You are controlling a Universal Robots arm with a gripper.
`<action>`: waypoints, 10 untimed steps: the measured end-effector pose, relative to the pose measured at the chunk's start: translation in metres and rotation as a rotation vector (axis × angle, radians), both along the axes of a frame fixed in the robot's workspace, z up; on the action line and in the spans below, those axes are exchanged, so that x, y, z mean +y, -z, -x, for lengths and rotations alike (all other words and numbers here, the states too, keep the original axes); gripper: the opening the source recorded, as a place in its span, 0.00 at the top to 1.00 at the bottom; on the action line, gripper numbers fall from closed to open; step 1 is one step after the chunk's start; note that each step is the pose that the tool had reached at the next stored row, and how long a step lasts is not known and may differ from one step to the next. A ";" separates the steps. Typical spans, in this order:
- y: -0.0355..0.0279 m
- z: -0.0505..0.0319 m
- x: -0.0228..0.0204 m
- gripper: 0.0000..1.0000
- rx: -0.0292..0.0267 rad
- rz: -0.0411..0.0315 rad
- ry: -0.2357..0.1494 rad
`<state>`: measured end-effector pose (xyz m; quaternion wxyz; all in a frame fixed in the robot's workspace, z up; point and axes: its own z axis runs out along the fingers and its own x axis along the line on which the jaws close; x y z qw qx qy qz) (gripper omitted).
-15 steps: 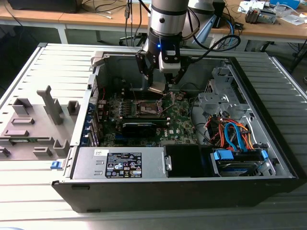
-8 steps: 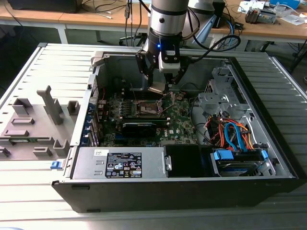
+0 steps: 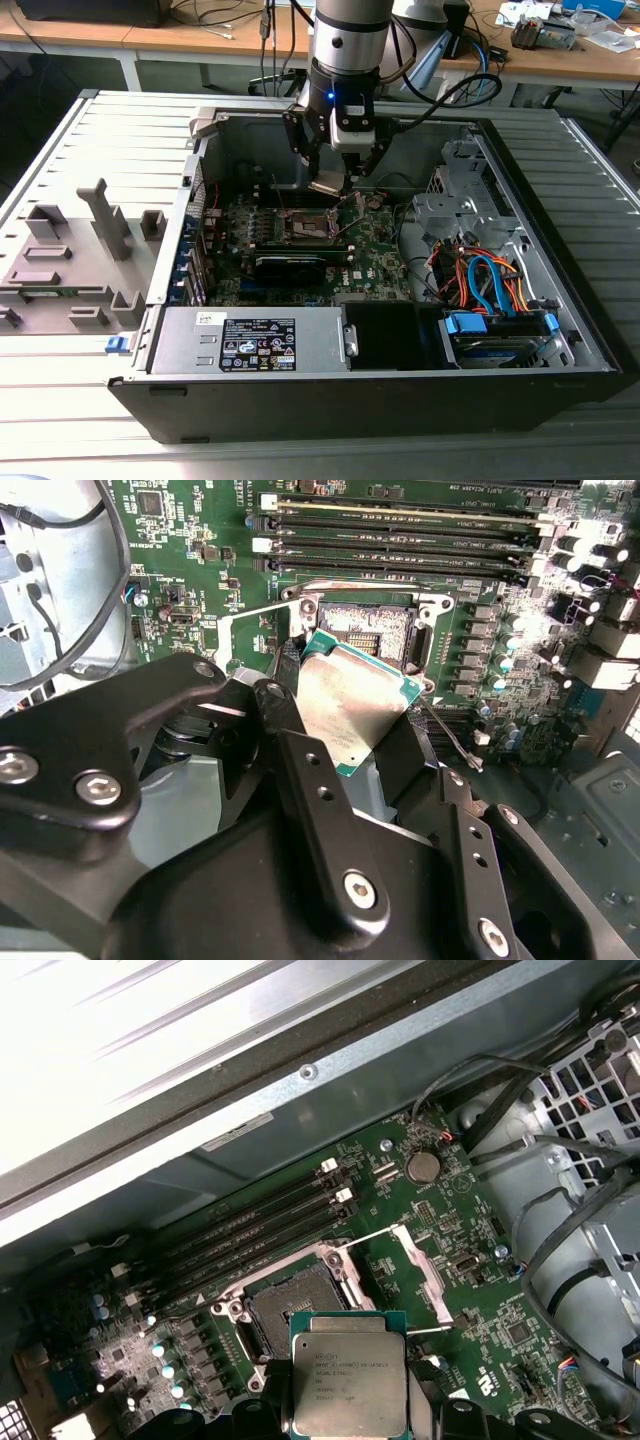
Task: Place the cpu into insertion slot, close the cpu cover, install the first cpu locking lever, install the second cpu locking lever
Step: 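Place the cpu into insertion slot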
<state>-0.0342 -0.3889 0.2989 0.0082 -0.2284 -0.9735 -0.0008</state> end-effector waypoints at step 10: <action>0.0000 0.0000 0.0000 0.45 0.0000 0.0000 0.010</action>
